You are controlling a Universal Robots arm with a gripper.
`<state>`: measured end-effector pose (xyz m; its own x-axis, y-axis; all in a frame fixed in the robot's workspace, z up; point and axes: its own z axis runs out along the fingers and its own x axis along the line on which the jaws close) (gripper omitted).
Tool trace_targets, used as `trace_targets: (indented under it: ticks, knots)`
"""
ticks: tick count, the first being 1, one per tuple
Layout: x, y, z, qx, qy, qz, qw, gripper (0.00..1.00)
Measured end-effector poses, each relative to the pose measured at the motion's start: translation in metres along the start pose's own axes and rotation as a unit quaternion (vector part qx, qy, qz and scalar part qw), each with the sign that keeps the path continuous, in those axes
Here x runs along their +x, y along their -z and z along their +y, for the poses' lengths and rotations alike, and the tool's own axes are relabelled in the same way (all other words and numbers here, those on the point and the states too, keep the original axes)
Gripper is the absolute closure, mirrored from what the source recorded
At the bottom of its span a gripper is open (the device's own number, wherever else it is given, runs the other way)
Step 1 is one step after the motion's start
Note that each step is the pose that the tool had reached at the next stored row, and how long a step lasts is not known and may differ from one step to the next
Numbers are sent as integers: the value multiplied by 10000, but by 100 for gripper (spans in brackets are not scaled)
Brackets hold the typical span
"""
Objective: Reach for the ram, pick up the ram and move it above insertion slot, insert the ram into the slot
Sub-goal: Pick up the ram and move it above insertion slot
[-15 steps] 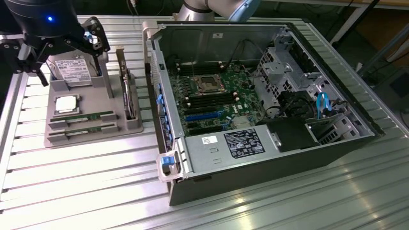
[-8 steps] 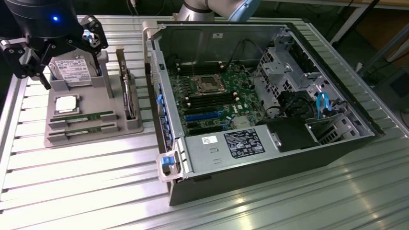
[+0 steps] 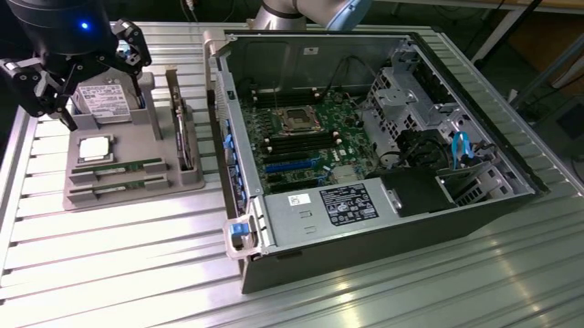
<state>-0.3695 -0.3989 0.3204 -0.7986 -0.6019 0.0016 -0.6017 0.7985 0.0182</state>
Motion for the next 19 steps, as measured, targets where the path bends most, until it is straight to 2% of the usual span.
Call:
trace_targets:
  ticks: [4, 7, 11, 12, 13, 17, 19]
  knots:
    - [0, -2, 0, 14, 371, -11, 9993, 1]
    - [0, -5, 0, 30, 721, -24, 9974, 1]
    - [0, -8, 0, 44, 967, -38, 9953, 1]
    - [0, -8, 0, 50, 1049, -43, 9945, 1]
    - [0, -10, 0, 65, 1244, -57, 9922, 1]
    - [0, -11, 0, 83, 1474, -75, 9890, 1]
    - [0, -12, 0, 97, 1625, -88, 9866, 1]
